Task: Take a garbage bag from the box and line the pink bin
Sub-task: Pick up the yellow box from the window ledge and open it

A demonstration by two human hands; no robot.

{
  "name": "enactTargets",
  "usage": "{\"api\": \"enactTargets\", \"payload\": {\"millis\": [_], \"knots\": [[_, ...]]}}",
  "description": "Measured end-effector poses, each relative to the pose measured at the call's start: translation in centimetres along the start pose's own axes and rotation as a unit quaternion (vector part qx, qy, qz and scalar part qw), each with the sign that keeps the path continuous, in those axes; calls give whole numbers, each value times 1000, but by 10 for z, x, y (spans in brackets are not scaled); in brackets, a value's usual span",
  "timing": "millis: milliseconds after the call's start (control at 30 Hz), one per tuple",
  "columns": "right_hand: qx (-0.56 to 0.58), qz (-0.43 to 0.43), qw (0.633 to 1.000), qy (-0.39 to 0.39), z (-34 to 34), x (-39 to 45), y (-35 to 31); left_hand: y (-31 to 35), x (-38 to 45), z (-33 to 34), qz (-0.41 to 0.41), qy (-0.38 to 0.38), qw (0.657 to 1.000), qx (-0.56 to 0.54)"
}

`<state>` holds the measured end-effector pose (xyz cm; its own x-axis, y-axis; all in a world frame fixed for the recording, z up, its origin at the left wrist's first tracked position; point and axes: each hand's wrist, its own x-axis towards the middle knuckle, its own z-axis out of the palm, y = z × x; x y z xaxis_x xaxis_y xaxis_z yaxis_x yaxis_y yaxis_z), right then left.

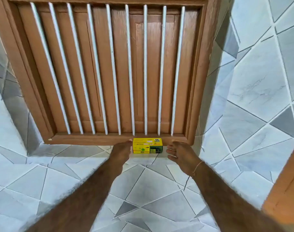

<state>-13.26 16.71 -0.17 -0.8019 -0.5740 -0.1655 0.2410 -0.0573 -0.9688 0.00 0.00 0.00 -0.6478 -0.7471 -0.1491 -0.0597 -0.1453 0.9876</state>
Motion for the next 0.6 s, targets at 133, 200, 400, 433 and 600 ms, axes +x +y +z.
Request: {"api": "enactTargets", "payload": {"millis": [133,200,400,433,600], "knots": [[-11,22,999,27,3,55,-4,-2,43,27,45,70,991,105],[-45,17,998,28,7,79,-1,-5,60,36,42,71,983,162],[-95,-50,993,40,10,101,18,-25,75,51,58,141,977,150],[-81,-78,993,46,10,98,18,-25,73,52,76,164,977,117],[23,-109,994,10,16,67,18,-9,51,37,94,115,982,-118]]}}
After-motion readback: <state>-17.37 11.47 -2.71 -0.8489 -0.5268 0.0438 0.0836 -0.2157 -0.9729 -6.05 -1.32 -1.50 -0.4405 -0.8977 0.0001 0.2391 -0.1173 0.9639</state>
